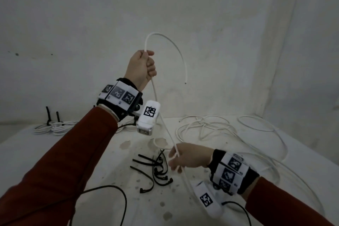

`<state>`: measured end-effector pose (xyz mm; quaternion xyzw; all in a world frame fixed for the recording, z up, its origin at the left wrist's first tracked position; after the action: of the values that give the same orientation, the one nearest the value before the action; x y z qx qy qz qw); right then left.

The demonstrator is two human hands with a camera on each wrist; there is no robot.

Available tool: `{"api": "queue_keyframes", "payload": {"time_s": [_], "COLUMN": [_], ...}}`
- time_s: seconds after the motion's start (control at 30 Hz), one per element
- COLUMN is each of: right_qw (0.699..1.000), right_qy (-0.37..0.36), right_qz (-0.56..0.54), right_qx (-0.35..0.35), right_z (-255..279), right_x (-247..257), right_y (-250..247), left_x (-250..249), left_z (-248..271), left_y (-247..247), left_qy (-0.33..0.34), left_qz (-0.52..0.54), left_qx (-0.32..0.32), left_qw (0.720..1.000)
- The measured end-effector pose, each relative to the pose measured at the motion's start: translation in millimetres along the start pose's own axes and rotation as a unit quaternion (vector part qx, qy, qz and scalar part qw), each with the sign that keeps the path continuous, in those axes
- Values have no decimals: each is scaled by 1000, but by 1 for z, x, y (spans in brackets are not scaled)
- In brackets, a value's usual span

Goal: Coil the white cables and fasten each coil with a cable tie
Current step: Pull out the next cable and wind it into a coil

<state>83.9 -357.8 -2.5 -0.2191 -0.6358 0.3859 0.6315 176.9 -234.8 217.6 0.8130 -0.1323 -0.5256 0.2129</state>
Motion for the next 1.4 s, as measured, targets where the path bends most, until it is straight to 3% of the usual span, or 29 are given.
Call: {"api": "queue_keyframes", "payload": {"time_s": [0.1, 0.27, 0.4, 0.47, 0.53, 0.63, 0.67, 0.77, 0.8, 0.83, 0.87, 0.9, 0.93, 0.97, 1.03, 1.07, 1.13, 1.2, 1.3, 1.4], "right_qw": [997, 991, 963, 954, 949, 928, 922, 914, 912, 911, 909, 907, 905, 901, 892, 886, 870, 864, 873, 872], "right_qy": [28, -48, -138, -165, -182, -208, -220, -249, -256, -262, -269, -275, -281, -286, -290, -291, -284, -266, -218, -172], "right_qz": [-68, -31, 70, 44, -45, -98, -98, -84, -79, -78, -82, -89, -95, -99, -111, -119, -146, -184, -271, -347], "right_qx": [7, -121, -218, -247, -255, -293, -302, -309, -310, -309, -308, -306, -306, -310, -328, -342, -375, -386, -341, -299], "right_z": [8, 14, 19, 16, 8, -7, -12, -26, -29, -33, -37, -41, -44, -47, -51, -51, -51, -51, -58, -62], "right_x": [-6, 7, 28, 37, 44, 60, 68, 92, 101, 109, 118, 126, 134, 142, 155, 160, 165, 162, 143, 114], "right_y": [-3, -76, -135, -154, -162, -164, -161, -146, -141, -137, -134, -131, -129, -128, -129, -131, -140, -148, -145, -135], "left_x": [-5, -24, -37, -35, -32, -26, -23, -19, -20, -24, -29, -32, -35, -34, -23, -15, -8, -12, -30, -44], "left_z": [-12, -28, -30, -30, -27, -15, -10, 2, 5, 8, 11, 15, 22, 30, 47, 56, 61, 56, 41, 26], "left_y": [-27, -101, -165, -195, -220, -241, -244, -244, -240, -230, -216, -198, -178, -159, -125, -109, -92, -86, -88, -101], "left_qy": [5, 38, 31, 10, -8, -12, -9, 6, 21, 48, 91, 144, 187, 200, 143, 108, 76, 109, 225, 262], "left_qz": [-45, -179, -321, -403, -504, -653, -703, -846, -869, -879, -875, -855, -816, -759, -625, -569, -485, -459, -525, -527], "left_qx": [-36, -99, -161, -167, -158, -116, -91, -21, -11, -6, -4, 1, 14, 36, 98, 126, 128, 90, 28, -43], "left_qw": [998, 978, 933, 900, 849, 748, 706, 533, 494, 474, 475, 498, 547, 618, 761, 805, 862, 877, 820, 807]}}
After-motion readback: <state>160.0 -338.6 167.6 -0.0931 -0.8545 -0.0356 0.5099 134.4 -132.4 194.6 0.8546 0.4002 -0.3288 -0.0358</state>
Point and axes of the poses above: each hand's wrist, its own z-axis away from the middle knuckle, its own y-axis out of the palm, x = y × z, the point moved 9 cm from there along -z, towards the middle knuckle, and after that the axes turned 15 degrees about -x, right-handed, at the moved point
